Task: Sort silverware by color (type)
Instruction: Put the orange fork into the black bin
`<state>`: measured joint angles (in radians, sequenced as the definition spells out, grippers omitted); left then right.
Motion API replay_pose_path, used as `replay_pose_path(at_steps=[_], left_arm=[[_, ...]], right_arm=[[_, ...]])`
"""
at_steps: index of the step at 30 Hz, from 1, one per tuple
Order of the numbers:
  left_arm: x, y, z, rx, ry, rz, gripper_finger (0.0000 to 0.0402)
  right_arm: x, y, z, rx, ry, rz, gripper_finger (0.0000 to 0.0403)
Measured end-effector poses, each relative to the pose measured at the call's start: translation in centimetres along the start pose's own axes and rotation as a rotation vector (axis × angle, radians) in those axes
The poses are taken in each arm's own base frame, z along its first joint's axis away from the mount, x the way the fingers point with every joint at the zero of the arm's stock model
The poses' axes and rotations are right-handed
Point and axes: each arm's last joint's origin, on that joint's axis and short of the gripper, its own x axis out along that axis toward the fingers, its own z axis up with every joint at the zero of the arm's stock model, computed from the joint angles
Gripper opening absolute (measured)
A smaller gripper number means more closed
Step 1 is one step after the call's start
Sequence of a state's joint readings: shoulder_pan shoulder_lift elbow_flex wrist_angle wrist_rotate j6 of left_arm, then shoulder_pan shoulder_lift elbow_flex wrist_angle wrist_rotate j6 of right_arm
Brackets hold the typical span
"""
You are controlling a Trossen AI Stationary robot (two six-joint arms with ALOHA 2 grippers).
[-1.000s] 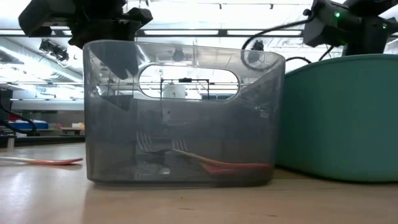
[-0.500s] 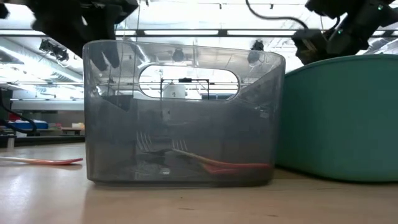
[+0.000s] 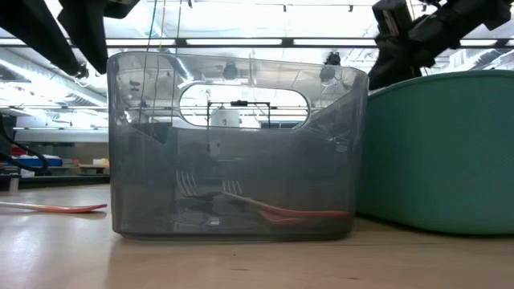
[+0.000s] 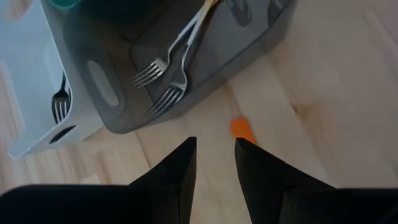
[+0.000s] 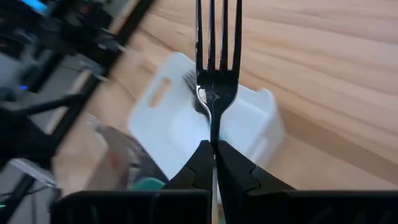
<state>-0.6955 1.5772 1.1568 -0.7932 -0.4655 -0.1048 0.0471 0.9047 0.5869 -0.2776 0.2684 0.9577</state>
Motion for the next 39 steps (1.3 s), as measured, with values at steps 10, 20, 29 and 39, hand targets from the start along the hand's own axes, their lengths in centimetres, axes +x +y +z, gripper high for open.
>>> replay_pose_path(at_steps=[10, 20, 29, 39], left_arm=[[-0.3, -0.6, -0.6, -0.081, 0.048, 0.000, 0.0118], [-1.2, -1.4, -0.4, -0.071, 0.026, -0.016, 0.0118], [-2.2, -1.0, 0.2, -0.072, -0.011, -0.023, 0.0118], [-2.5, -0.7, 0.1, -0.028, -0.023, -0.020, 0.0118]], right_arm=[[0.5, 1.9, 0.4, -0.039, -0.044, 0.184, 0.0015], [2.4, 3.5, -0.9, -0.090, -0.028, 0.256, 0.0015], [3.7, 4.4, -2.5, -0.127, 0.005, 0.289, 0.0015], [3.9, 5.4, -3.5, -0.153, 0.032, 0.304, 0.0015]])
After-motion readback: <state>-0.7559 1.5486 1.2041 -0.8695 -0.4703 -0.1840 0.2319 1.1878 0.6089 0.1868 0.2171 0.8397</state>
